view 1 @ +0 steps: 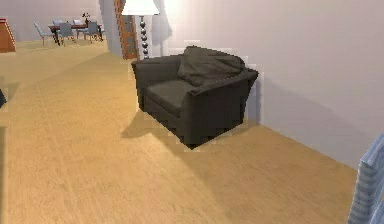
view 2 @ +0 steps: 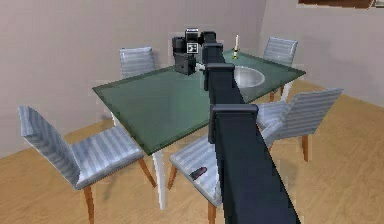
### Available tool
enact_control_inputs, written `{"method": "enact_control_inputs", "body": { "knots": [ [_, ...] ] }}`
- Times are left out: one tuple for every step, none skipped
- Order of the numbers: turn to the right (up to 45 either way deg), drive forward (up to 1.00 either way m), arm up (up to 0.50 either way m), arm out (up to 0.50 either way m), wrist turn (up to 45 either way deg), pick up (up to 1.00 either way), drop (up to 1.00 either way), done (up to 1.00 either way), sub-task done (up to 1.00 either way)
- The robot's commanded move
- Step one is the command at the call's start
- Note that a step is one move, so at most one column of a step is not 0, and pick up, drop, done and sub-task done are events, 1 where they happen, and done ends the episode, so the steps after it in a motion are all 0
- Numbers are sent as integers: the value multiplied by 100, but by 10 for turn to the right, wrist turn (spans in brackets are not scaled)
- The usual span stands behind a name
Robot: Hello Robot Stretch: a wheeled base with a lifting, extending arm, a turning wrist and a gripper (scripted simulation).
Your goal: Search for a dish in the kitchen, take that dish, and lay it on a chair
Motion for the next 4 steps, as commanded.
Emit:
{"method": "enact_control_inputs", "body": {
  "knots": [
    [0,0,-50,0,0,0,0,0,0],
    [0,0,0,0,0,0,100,0,0],
    [0,0,0,-10,0,0,0,0,0],
    [0,0,0,0,0,0,0,100,0]
  ]
}}
